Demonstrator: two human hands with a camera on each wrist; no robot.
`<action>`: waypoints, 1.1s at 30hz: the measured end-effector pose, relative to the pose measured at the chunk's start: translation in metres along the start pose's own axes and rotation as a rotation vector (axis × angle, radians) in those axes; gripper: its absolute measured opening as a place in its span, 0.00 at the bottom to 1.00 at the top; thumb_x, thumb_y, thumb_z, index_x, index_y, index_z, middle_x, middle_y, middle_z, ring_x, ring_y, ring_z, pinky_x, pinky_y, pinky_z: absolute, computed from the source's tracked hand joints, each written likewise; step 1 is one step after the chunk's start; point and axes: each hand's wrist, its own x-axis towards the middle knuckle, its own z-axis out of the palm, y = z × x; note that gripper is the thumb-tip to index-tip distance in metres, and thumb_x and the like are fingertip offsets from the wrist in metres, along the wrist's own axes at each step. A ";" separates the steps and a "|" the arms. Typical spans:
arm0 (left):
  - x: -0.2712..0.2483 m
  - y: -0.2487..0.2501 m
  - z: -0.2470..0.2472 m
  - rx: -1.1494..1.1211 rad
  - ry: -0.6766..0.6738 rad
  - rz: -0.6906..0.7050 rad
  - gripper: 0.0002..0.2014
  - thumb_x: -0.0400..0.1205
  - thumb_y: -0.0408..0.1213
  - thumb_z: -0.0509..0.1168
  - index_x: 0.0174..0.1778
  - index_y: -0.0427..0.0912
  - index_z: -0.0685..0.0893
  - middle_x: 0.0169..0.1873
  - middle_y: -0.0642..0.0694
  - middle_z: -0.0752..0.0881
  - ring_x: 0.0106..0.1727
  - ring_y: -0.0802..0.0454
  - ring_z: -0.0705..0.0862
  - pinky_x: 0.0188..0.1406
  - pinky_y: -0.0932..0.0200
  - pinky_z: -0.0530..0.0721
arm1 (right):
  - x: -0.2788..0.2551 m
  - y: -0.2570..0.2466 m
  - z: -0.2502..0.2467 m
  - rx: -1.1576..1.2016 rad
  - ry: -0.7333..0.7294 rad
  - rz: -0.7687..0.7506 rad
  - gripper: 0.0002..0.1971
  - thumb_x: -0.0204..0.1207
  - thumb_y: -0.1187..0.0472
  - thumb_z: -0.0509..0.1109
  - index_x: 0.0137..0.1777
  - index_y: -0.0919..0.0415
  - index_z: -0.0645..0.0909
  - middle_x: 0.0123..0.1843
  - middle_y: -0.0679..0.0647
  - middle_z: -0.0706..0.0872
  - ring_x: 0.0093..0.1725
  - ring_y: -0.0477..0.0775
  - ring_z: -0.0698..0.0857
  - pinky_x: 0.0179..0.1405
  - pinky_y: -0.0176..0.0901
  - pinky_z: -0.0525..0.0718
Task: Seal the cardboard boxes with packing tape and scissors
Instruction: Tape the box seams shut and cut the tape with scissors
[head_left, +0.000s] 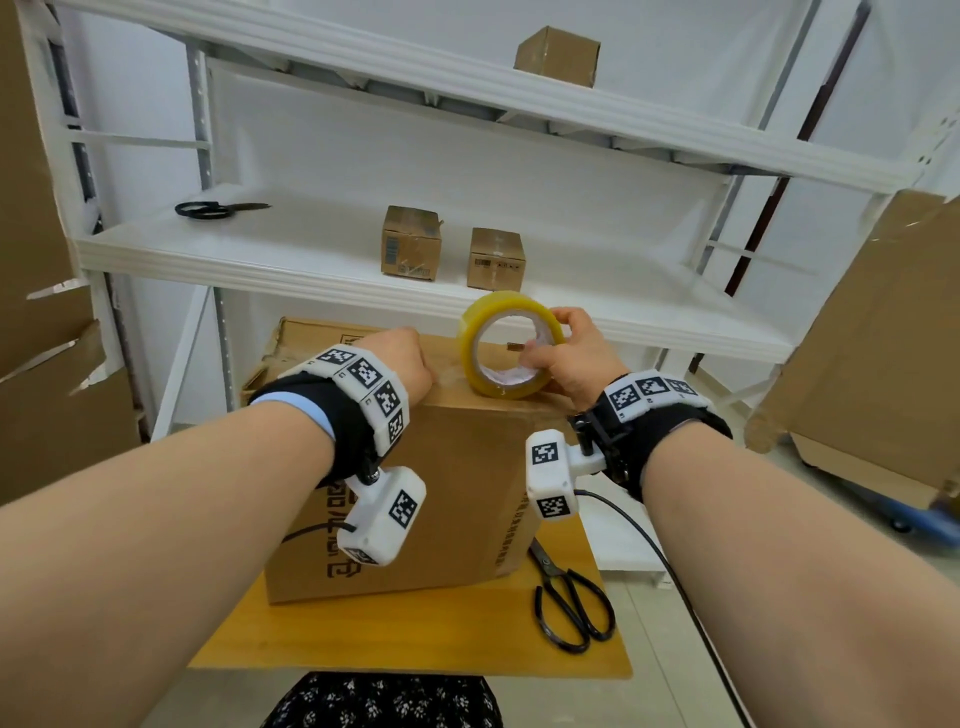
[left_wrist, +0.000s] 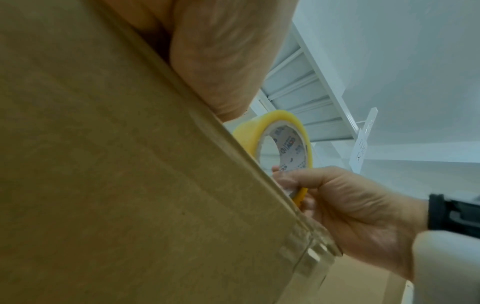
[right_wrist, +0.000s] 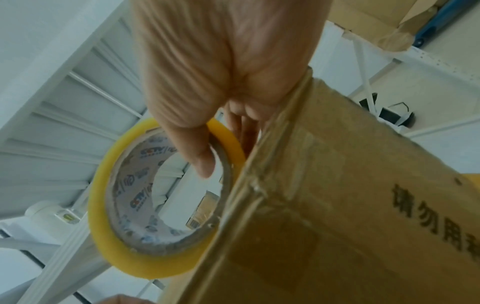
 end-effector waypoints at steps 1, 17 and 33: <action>0.001 0.003 -0.001 0.014 -0.015 -0.006 0.09 0.83 0.44 0.64 0.53 0.43 0.82 0.44 0.44 0.87 0.44 0.45 0.85 0.41 0.54 0.82 | -0.001 0.002 0.001 -0.029 -0.025 0.020 0.27 0.61 0.62 0.82 0.58 0.46 0.77 0.54 0.58 0.88 0.54 0.61 0.89 0.57 0.63 0.89; 0.000 0.021 0.000 -0.137 -0.061 0.039 0.06 0.82 0.40 0.66 0.52 0.43 0.84 0.47 0.43 0.87 0.47 0.45 0.84 0.43 0.55 0.81 | 0.003 -0.002 -0.004 -0.145 0.039 -0.071 0.14 0.76 0.67 0.76 0.52 0.46 0.80 0.53 0.55 0.87 0.55 0.58 0.87 0.58 0.59 0.88; -0.005 0.033 0.005 0.347 -0.117 0.287 0.10 0.85 0.47 0.62 0.57 0.49 0.83 0.43 0.49 0.87 0.44 0.47 0.87 0.49 0.51 0.88 | 0.002 0.006 0.001 -0.232 0.055 0.070 0.24 0.63 0.55 0.82 0.59 0.56 0.80 0.49 0.57 0.90 0.49 0.60 0.90 0.52 0.58 0.90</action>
